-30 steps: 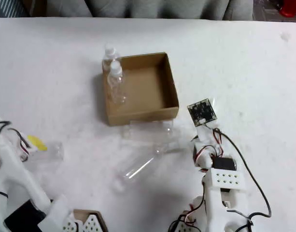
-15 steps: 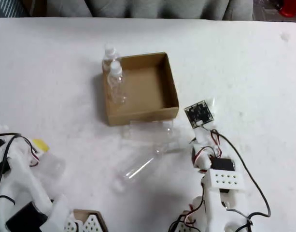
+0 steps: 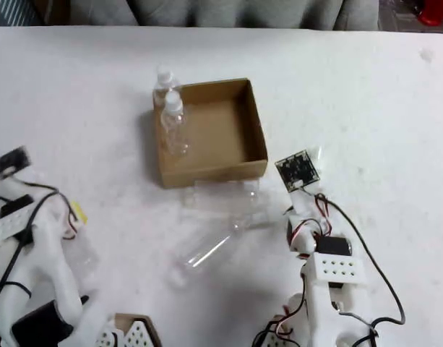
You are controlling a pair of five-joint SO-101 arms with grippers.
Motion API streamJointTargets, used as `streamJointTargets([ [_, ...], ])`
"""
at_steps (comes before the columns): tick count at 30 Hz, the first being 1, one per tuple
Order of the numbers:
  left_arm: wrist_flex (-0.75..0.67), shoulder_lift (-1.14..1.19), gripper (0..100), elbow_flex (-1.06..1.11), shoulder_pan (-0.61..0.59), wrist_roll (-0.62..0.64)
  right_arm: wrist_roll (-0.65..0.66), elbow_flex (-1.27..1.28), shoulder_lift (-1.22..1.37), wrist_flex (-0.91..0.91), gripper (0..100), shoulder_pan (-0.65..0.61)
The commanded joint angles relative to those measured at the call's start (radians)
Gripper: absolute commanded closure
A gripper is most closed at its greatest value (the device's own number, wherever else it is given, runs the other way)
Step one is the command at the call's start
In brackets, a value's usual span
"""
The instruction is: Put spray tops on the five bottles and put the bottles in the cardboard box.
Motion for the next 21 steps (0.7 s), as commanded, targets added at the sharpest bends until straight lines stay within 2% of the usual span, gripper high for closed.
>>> streamJointTargets([
  [1, -0.015, -0.022, 98, -0.095, 0.104, -0.112, 0.006, -0.012, -0.019, 0.007, 98.1, -0.005],
  [4, -0.015, -0.022, 96, -0.121, 0.148, -0.212, 0.006, -0.012, -0.019, 0.007, 98.1, -0.004],
  [6, -0.021, -0.022, 92, -0.121, 0.153, -0.219, 0.008, -0.012, -0.019, 0.007, 98.1, -0.005],
  [12, 0.003, -0.021, 65, -0.114, 0.147, -0.193, 0.012, -0.012, -0.015, 0.004, 98.1, -0.007],
  [19, 0.086, -0.021, 66, -0.161, 0.147, -0.183, 0.012, -0.012, -0.013, 0.002, 98.1, -0.007],
  [21, 0.121, -0.019, 67, -0.175, 0.147, -0.127, 0.012, -0.012, -0.013, 0.002, 98.1, -0.007],
])
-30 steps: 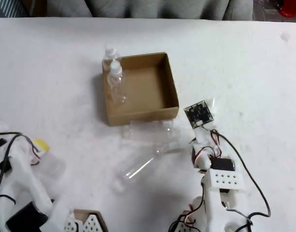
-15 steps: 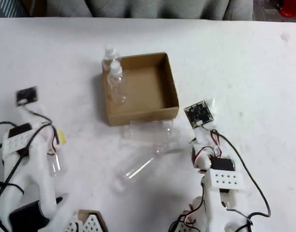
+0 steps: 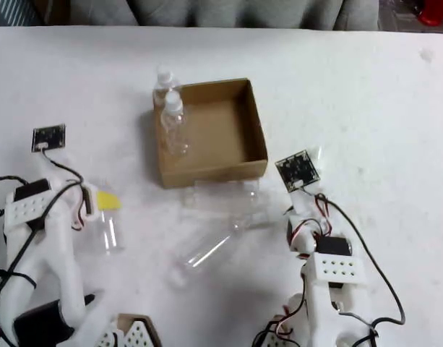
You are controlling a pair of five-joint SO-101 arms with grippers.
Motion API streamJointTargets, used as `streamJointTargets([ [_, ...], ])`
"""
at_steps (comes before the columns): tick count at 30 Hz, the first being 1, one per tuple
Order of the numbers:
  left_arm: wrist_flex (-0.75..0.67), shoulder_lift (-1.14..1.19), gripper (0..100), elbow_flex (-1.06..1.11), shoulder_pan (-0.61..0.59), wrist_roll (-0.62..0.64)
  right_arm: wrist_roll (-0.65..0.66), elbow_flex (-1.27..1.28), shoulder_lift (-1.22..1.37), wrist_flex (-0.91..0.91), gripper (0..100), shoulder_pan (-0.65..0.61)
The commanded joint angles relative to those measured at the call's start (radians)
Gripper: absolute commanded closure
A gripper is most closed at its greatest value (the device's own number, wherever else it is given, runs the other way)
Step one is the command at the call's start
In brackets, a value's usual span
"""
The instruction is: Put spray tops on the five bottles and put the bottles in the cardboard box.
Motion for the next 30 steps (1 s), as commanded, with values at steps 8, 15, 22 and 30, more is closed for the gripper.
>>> streamJointTargets([
  [8, 0.098, -0.019, 67, -0.084, 0.064, 0.195, 0.009, -0.012, -0.013, 0.004, 98.1, -0.008],
  [15, 0.097, -0.021, 67, -0.086, 0.114, 0.242, 0.006, -0.012, -0.013, 0.005, 98.1, -0.008],
  [22, 0.106, -0.019, 67, -0.083, 0.114, 0.239, 0.012, -0.012, -0.013, -0.001, 98.1, -0.008],
  [30, 0.117, -0.018, 67, -0.075, 0.088, 0.201, 0.014, -0.012, -0.013, -0.005, 98.1, -0.018],
])
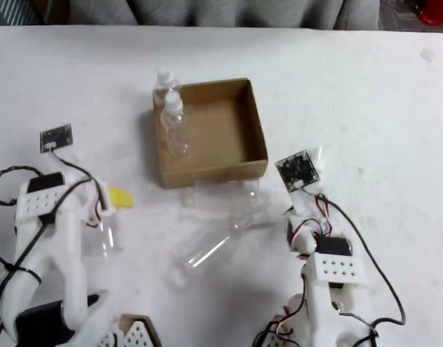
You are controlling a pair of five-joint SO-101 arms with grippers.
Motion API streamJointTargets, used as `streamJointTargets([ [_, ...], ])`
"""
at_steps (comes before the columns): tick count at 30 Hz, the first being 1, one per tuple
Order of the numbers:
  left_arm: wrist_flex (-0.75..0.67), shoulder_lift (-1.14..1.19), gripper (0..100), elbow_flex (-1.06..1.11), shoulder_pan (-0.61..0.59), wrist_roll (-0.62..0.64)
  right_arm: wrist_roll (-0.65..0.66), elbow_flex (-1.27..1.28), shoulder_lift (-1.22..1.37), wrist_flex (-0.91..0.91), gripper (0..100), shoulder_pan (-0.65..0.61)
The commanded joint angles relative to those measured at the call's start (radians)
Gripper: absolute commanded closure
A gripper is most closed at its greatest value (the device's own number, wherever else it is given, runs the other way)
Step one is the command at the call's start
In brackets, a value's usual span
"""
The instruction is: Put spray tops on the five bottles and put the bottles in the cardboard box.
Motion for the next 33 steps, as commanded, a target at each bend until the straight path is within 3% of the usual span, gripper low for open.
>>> streamJointTargets([
  [1, 0.005, -0.016, 67, -0.049, -0.03, -0.034, 0.011, -0.011, -0.013, -0.01, 98.1, -0.027],
  [8, -0.112, 0.173, 67, -0.052, -0.042, -0.034, 0.011, -0.002, -0.013, -0.024, 98.1, -0.035],
  [14, -0.089, 0.282, 68, -0.144, -0.038, -0.032, 0.011, -0.002, -0.013, -0.024, 98.1, -0.035],
  [17, -0.089, 0.291, 76, -0.147, -0.005, -0.035, 0.011, -0.002, -0.013, -0.024, 98.1, -0.035],
  [21, -0.089, 0.291, 98, -0.147, 0.025, -0.052, 0.011, -0.002, -0.013, -0.024, 98.1, -0.035],
  [33, -0.112, 0.297, 98, -0.137, 0.042, -0.193, -0.02, -0.029, -0.021, 0.008, 98.1, 0.031],
])
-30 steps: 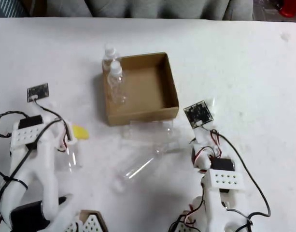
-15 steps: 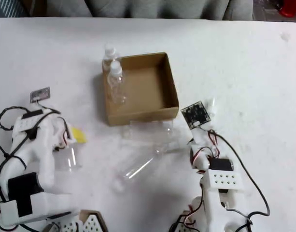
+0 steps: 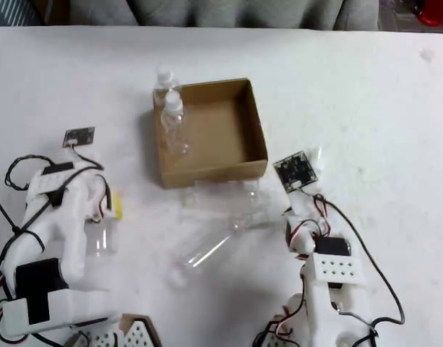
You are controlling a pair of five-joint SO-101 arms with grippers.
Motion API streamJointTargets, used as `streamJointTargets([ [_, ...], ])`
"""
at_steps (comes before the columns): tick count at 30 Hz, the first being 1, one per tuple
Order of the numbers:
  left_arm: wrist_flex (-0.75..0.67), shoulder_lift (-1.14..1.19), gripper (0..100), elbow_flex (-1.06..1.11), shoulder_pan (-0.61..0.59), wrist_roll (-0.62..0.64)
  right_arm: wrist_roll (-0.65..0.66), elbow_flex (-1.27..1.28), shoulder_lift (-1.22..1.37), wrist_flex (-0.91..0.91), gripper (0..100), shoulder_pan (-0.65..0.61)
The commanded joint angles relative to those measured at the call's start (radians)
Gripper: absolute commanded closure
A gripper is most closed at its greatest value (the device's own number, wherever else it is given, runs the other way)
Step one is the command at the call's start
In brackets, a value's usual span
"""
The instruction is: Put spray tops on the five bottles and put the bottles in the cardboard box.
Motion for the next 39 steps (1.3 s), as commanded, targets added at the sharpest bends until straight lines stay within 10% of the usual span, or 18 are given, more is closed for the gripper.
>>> streamJointTargets([
  [1, -0.021, 0.001, 98, -0.044, 0.015, -0.052, -0.044, -0.058, -0.021, 0.039, 98.1, 0.044],
  [13, -0.025, -0.001, 98, -0.044, 0.015, -0.078, -0.06, -0.394, -0.012, 0.418, 98.1, 0.079],
  [22, -0.025, 0.001, 98, -0.044, 0.015, -0.08, 0.483, -0.339, -0.013, 0.478, 96.5, -0.151],
  [30, -0.021, 0.001, 98, -0.044, 0.013, -0.08, 0.775, -0.216, -0.012, 0.443, 75.4, -0.254],
  [39, -0.02, 0.001, 98, -0.044, 0.012, -0.08, 0.858, -0.163, 0.084, 0.291, 75.2, -0.259],
])
